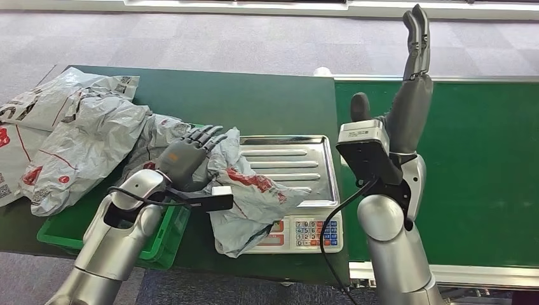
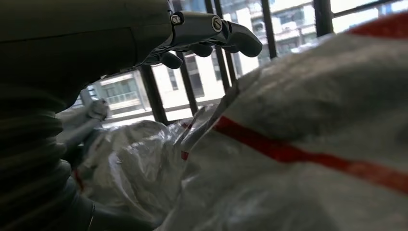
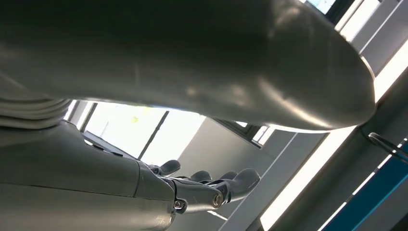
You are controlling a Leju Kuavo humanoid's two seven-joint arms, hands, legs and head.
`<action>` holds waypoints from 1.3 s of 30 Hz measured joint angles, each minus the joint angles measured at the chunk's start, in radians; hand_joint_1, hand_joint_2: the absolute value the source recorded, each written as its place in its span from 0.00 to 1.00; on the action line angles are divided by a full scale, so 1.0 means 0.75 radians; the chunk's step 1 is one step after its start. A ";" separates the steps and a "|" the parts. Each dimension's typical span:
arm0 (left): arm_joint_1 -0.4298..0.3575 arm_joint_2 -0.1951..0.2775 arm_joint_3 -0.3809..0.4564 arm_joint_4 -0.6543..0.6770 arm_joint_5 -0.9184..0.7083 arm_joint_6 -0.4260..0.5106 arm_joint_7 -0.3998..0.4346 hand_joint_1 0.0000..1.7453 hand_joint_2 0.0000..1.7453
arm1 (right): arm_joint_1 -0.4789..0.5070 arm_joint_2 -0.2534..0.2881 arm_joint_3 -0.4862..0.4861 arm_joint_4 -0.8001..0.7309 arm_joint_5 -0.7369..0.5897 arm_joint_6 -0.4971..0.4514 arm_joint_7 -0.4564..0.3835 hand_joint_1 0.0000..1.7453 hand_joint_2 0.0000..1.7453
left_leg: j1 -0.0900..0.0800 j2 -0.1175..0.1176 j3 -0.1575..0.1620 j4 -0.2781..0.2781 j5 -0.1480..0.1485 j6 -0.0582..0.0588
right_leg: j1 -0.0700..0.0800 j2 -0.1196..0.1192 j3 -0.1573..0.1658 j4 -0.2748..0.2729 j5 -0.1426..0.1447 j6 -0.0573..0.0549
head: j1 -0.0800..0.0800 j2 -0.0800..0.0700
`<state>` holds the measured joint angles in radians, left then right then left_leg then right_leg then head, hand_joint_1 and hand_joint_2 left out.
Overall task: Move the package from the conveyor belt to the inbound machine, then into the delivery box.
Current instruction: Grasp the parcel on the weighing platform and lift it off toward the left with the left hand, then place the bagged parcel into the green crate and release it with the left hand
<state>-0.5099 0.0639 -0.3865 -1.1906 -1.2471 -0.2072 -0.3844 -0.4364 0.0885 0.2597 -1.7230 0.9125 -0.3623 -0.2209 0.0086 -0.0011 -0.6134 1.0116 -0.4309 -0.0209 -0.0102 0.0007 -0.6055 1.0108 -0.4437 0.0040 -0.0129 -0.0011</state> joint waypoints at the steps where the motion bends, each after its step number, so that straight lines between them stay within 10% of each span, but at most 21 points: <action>1: -0.035 0.018 -0.050 0.076 0.020 -0.017 -0.029 0.06 1.00 | -0.009 0.005 0.000 0.010 0.000 -0.003 0.003 0.00 0.00 | 0.000 0.000 0.000 0.000 0.000 0.000 | 0.000 0.001 0.000 0.000 0.000 0.000 | 0.000 0.000; 3: -0.092 0.051 -0.134 0.194 0.068 -0.054 -0.090 0.16 1.00 | -0.025 0.011 0.000 0.029 -0.002 -0.009 0.008 0.00 0.00 | 0.000 0.000 0.001 0.000 0.000 0.000 | 0.000 0.001 0.002 0.000 0.000 0.001 | 0.000 0.000; 7: -0.170 0.113 -0.267 0.338 0.181 -0.133 -0.204 0.98 1.00 | -0.055 0.019 0.000 0.072 -0.008 -0.017 0.017 0.00 0.00 | 0.000 -0.002 0.011 -0.001 -0.004 0.001 | -0.001 0.000 0.013 0.000 -0.005 0.002 | 0.000 0.000; 24: -0.304 0.173 -0.455 0.444 0.448 -0.215 -0.259 1.00 1.00 | -0.065 0.025 -0.005 0.124 -0.007 -0.038 0.032 0.00 0.00 | 0.000 -0.005 0.025 -0.002 -0.006 0.002 | 0.000 -0.004 0.027 0.000 -0.009 0.001 | 0.000 0.000; 29: -0.300 0.184 -0.436 0.390 0.517 0.061 -0.180 1.00 1.00 | -0.021 0.023 -0.026 0.106 0.002 -0.036 0.033 0.00 0.00 | 0.000 -0.004 0.020 -0.002 -0.005 0.000 | 0.000 -0.003 0.020 0.000 -0.008 0.000 | 0.000 0.000; 34: -0.230 0.172 -0.163 0.073 0.512 0.465 0.019 1.00 1.00 | 0.066 0.021 -0.062 0.046 0.024 -0.022 0.005 0.00 0.00 | 0.000 -0.002 0.009 -0.001 -0.003 -0.001 | 0.001 0.000 0.008 0.000 -0.005 0.000 | 0.000 0.000; 39: -0.182 0.118 0.182 -0.212 0.496 0.532 0.049 1.00 1.00 | 0.089 0.021 -0.069 0.022 0.032 -0.024 0.006 0.00 0.00 | 0.000 0.004 0.006 -0.001 -0.004 -0.001 | 0.000 0.005 0.003 0.000 -0.004 0.000 | 0.000 0.000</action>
<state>-0.6467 0.1526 -0.2502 -1.3494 -0.8753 0.1917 -0.3473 -0.3699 0.1041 0.2077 -1.7067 0.9368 -0.3802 -0.2165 0.0087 0.0016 -0.6089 1.0105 -0.4339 -0.0217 -0.0099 0.0044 -0.6031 1.0111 -0.4469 0.0039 -0.0130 -0.0011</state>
